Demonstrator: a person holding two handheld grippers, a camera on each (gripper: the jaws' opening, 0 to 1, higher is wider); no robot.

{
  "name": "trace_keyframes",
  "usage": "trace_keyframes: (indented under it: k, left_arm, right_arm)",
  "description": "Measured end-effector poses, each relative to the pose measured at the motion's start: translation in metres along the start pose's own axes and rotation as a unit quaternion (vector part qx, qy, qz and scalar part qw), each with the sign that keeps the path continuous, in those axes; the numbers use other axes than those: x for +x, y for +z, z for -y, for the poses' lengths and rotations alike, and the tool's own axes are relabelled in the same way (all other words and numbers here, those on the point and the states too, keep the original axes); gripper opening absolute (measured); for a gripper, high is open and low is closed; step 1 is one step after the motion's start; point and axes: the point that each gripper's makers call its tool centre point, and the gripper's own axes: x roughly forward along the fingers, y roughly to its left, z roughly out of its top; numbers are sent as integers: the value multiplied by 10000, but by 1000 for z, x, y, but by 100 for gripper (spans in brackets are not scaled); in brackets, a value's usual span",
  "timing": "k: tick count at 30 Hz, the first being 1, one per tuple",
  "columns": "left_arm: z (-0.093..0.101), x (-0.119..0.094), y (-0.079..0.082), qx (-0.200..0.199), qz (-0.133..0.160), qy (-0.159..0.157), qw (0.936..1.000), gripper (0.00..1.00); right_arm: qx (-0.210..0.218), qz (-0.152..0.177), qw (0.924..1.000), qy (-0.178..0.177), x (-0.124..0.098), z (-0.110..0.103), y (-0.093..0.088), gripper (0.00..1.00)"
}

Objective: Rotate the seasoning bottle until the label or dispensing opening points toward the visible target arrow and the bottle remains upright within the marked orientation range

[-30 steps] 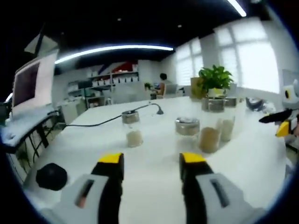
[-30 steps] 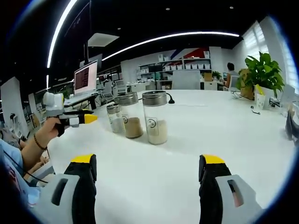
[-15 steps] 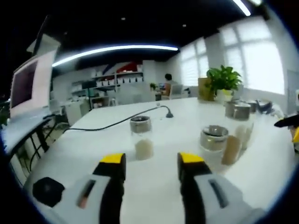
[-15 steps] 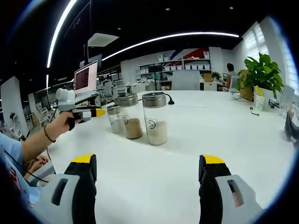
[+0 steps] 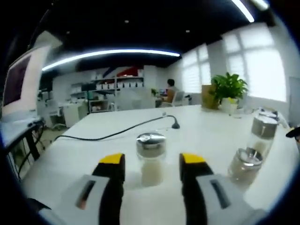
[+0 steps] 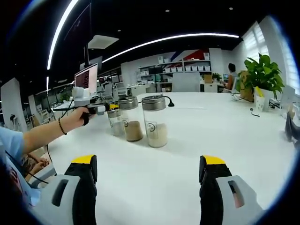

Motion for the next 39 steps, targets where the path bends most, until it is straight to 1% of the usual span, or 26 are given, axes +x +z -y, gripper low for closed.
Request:
trace_keyframes:
  k: [1, 2, 4, 6, 8, 10, 13, 15, 17, 19, 21, 24, 25, 26, 27, 28, 29, 30, 34, 36, 37, 39]
  left_arm:
    - [0, 4, 0, -76, 14, -63, 10000, 50]
    - [-1, 8, -2, -27, -34, -70, 10000, 52]
    - [-5, 12, -7, 243, -151, 41, 9996, 55]
    - [-7, 17, -8, 136, -183, 50, 9997, 54]
    - [-7, 21, -7, -77, -159, -16, 9998, 55]
    - [-6, 26, -6, -75, -161, -43, 9998, 56]
    - [-3, 31, -7, 44, -188, -44, 9998, 58]
    - [-2, 36, -5, 87, -124, -44, 9999, 57]
    - [-2, 39, -5, 36, -124, -48, 9999, 56]
    - [-2, 39, -6, -76, -140, -59, 9999, 52]
    - [-4, 40, -8, -138, -176, -1, 9997, 48]
    - [-3, 40, -8, -182, -165, 4, 9997, 48]
    - [-2, 40, -8, -136, -163, 59, 9998, 45]
    - [0, 39, -8, 79, -206, 104, 9997, 42]
    - [4, 40, -6, 292, -160, 76, 9994, 38]
    - [4, 40, -7, 455, -187, 161, 9987, 37]
    - [5, 41, -7, 563, -193, 156, 9981, 37]
    - [7, 41, -8, 523, -184, 156, 9983, 37]
    - [3, 40, -7, 436, -172, 255, 9986, 37]
    - [1, 38, -8, 388, -84, 364, 9985, 37]
    - [2, 38, -8, 424, -24, 374, 9984, 37]
    - [2, 35, -8, 454, 39, 375, 9983, 37]
  right_arm:
    - [3, -5, 10000, 5, 0, 0, 0, 93]
    - [5, -5, 10000, 9, 0, 0, 0, 93]
    - [6, 4, 10000, 3, -1, 1, 1, 93]
    - [19, 9, 10000, -12, -1, 3, 1, 93]
    - [31, 1, 10000, -3, 0, 3, 0, 93]
    - [37, -12, 10000, 4, 0, 3, 0, 93]
    - [48, -24, 10000, 5, 1, 3, -1, 93]
    - [51, -33, 10000, 1, 0, 4, -2, 93]
    - [57, -33, 10000, -12, 0, 5, -2, 93]
    - [46, -35, 10000, -48, -1, 6, -2, 93]
    - [41, -34, 10000, -80, -1, 8, -2, 93]
    - [70, -52, 9999, -71, -1, 8, -3, 92]
    - [70, -63, 9999, -72, -1, 8, -4, 92]
    - [67, -71, 9999, -81, -1, 8, -4, 92]
    - [63, -71, 9999, -98, -1, 9, -4, 92]
    - [54, -63, 9999, -130, -1, 10, -4, 92]
    - [39, -62, 9998, -159, -1, 11, -4, 92]
    - [25, -63, 9998, -178, -1, 11, -4, 92]
    - [12, 11, 9998, -219, -3, 12, -2, 92]
    - [-7, 96, 9998, -200, -3, 11, 1, 92]
    - [39, 187, 9996, -188, -3, 11, 4, 92]
    - [31, 231, 9996, -164, -3, 10, 6, 92]
